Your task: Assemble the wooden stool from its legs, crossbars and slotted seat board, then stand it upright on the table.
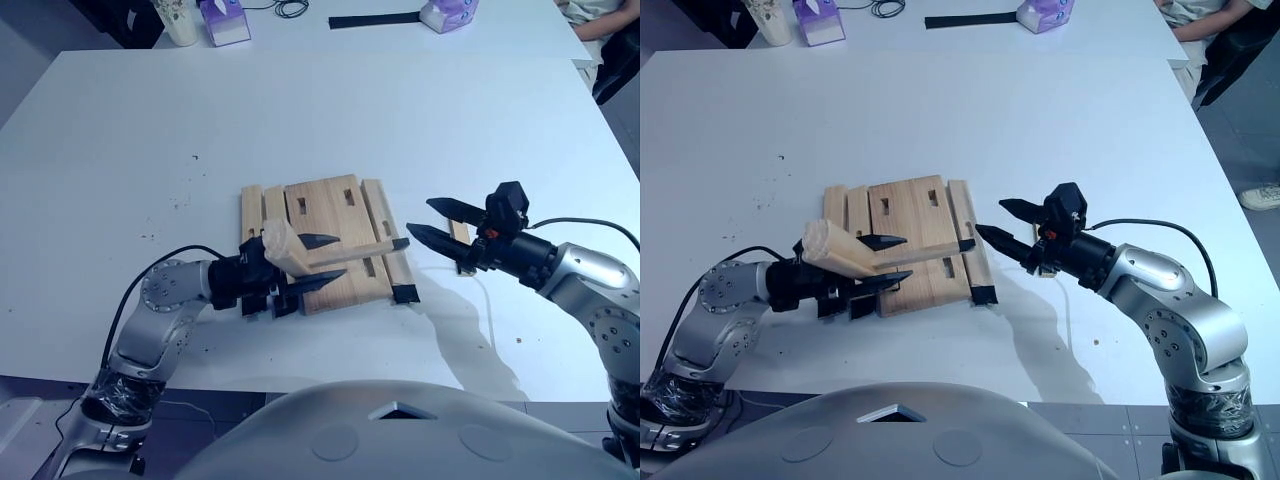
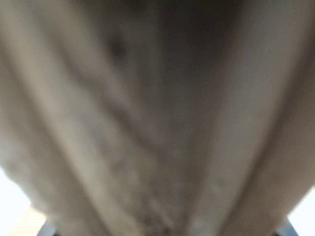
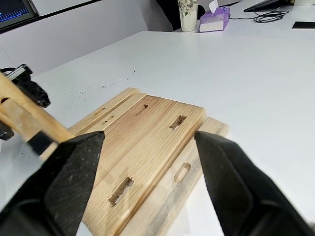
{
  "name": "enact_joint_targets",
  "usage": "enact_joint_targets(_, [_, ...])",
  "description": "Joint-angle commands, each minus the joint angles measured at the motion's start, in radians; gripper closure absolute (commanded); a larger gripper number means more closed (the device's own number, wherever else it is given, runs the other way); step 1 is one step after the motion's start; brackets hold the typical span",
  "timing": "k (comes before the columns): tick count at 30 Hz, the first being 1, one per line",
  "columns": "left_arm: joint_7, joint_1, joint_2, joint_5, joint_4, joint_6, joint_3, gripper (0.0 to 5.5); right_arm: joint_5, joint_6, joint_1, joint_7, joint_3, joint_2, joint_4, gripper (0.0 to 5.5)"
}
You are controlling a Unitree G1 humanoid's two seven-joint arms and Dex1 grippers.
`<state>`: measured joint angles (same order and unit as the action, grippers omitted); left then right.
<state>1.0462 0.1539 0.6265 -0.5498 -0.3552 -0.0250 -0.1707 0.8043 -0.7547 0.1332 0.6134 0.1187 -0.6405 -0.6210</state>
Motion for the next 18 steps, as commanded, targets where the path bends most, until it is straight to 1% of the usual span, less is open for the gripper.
enact_joint_targets(1, [-0.010, 0.009, 0.049, 0.036, 0.074, 0.173, -0.037, 3.47, -0.017, 0.001, -0.014, -0.001, -0.008, -0.009, 0.002, 2.14])
enact_joint_targets(8, [0.001, 0.008, 0.055, 0.140, 0.110, 0.079, -0.072, 3.47, -0.024, 0.000, -0.017, -0.002, -0.010, -0.001, 0.002, 2.14])
enact_joint_targets(9, [-0.010, 0.007, 0.053, 0.151, 0.118, 0.074, -0.073, 3.18, -0.026, 0.000, -0.018, -0.002, -0.011, 0.000, 0.003, 2.14])
enact_joint_targets(14, [-0.016, -0.007, 0.040, 0.183, 0.149, 0.062, -0.064, 2.54, -0.030, 0.004, -0.017, -0.008, -0.010, 0.006, 0.003, 2.14])
enact_joint_targets(18, [-0.019, -0.027, 0.023, 0.175, 0.157, 0.071, -0.045, 1.84, -0.028, 0.006, -0.014, -0.013, -0.008, 0.012, -0.002, 2.14])
